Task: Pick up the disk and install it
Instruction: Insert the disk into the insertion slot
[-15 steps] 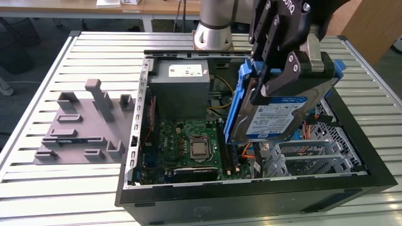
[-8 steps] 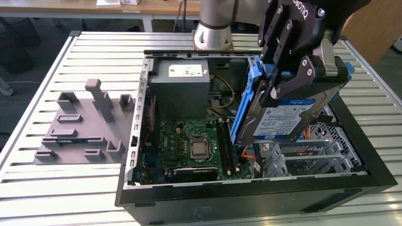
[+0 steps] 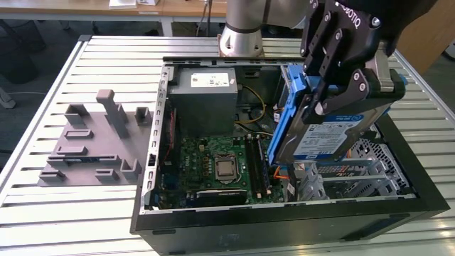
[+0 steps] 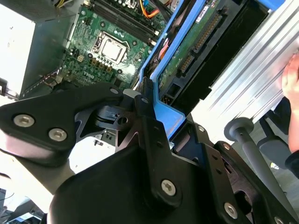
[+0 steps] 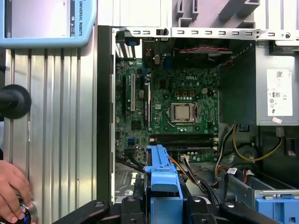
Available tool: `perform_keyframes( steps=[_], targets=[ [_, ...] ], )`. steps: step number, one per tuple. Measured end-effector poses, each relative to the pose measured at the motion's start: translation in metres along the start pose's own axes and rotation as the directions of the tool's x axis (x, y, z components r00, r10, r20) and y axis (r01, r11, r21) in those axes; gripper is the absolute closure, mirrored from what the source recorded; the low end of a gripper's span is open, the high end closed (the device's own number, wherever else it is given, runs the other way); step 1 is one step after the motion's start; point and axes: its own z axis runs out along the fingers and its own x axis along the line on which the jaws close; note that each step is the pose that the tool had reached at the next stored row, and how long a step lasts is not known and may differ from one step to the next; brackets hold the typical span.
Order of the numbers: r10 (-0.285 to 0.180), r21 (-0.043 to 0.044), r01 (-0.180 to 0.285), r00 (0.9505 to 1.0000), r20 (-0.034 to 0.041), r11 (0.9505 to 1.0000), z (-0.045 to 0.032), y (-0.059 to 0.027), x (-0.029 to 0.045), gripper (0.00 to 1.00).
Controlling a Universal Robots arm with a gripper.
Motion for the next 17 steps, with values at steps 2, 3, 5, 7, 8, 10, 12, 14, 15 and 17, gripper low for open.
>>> perform_keyframes(
  steps=[2,3,5,7,8,10,12,14,15,17],
  targets=[
    [0.0,0.0,0.0,1.0,0.0,1.0,0.0004,-0.0044,0.0001,0.63],
    [0.0,0.0,0.0,1.0,0.0001,1.0,0.0006,-0.0065,0.0002,0.63],
    [0.0,0.0,0.0,1.0,0.0,1.0,0.0008,-0.0104,0.0003,0.63],
    [0.0,0.0001,0.0,1.0,0.0002,1.0,0.0012,-0.0142,0.0003,0.63],
    [0.0,0.0,0.0,1.0,0.0001,1.0,0.0013,-0.0159,0.0003,0.63],
    [0.0,0.0001,0.0,1.0,0.0002,1.0,0.0016,-0.019,0.0003,0.63],
    [0.0,0.0,0.0,1.0,0.0002,1.0,0.0021,-0.0211,0.0003,0.63],
    [0.0,0.0,0.0,1.0,0.0001,1.0,0.0025,-0.0235,0.0004,0.63],
    [0.0,0.0,0.0,1.0,0.0001,1.0,0.0027,-0.0246,0.0004,0.63],
    [0.0,0.0,0.0,1.0,0.0001,1.0,0.0032,-0.0267,0.0006,0.63]
  ],
)
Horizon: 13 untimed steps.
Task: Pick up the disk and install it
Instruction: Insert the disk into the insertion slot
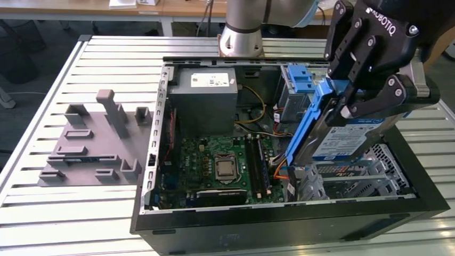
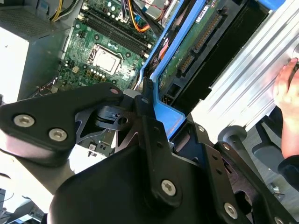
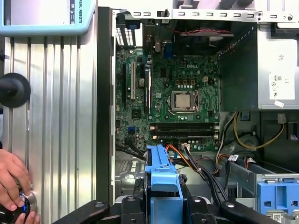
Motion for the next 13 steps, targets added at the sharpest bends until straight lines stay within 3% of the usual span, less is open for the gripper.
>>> perform_keyframes(
  steps=[13],
  targets=[
    [0.0,0.0,0.0,1.0,-0.0001,1.0,0.0031,-0.0117,0.0004,0.63]
  ],
)
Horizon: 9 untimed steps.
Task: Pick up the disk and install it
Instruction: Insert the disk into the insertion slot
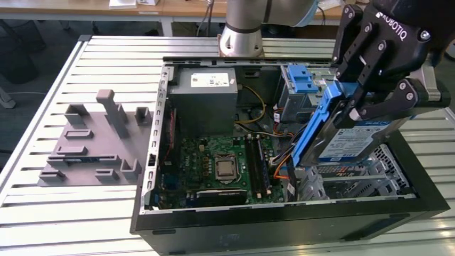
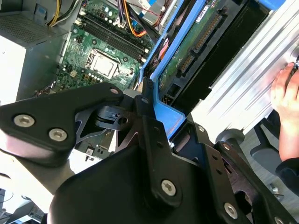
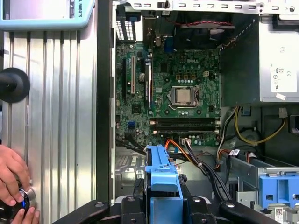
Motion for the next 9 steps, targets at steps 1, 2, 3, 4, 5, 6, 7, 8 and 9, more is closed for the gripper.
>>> perform_keyframes(
  steps=[1,2,3,4,5,6,7,8,9],
  targets=[
    [0.0,0.0,0.0,1.0,0.0001,1.0,0.0003,-0.0009,0.0,0.63],
    [0.0,0.0,0.0,1.0,0.0001,1.0,0.0005,-0.0018,0.0,0.63],
    [0.0,0.0001,0.0,1.0,0.0001,1.0,0.0007,-0.0026,0.0,0.63],
    [0.0,0.0,0.0,1.0,0.0001,1.0,0.0009,-0.0034,0.0001,0.63],
    [0.0,0.0001,0.0,1.0,0.0001,1.0,0.0012,-0.0041,0.0001,0.63],
    [0.0,0.0,0.0,1.0,0.0001,1.0,0.0013,-0.0047,0.0001,0.63],
    [0.0,0.0,0.0,1.0,0.0001,1.0,0.0015,-0.0054,0.0001,0.63],
    [0.0,0.0,0.0,1.0,0.0001,1.0,0.0016,-0.006,0.0001,0.63],
    [0.0,0.0,0.0,1.0,0.0001,1.0,0.0018,-0.0068,0.0001,0.63]
  ],
)
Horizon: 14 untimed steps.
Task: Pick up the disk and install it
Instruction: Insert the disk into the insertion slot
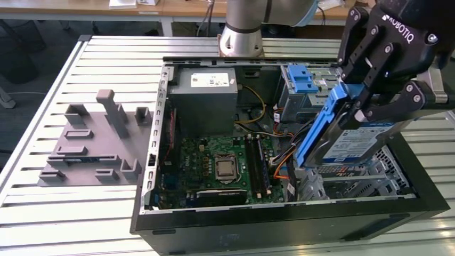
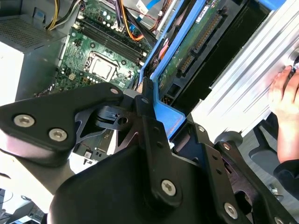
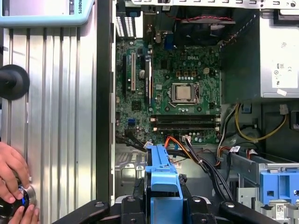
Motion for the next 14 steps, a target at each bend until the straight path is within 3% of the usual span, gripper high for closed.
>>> perform_keyframes(
  steps=[14],
  targets=[
    [-0.001,-0.0001,0.001,1.0,0.0,1.0,0.0024,-0.0154,0.0,0.63]
  ],
)
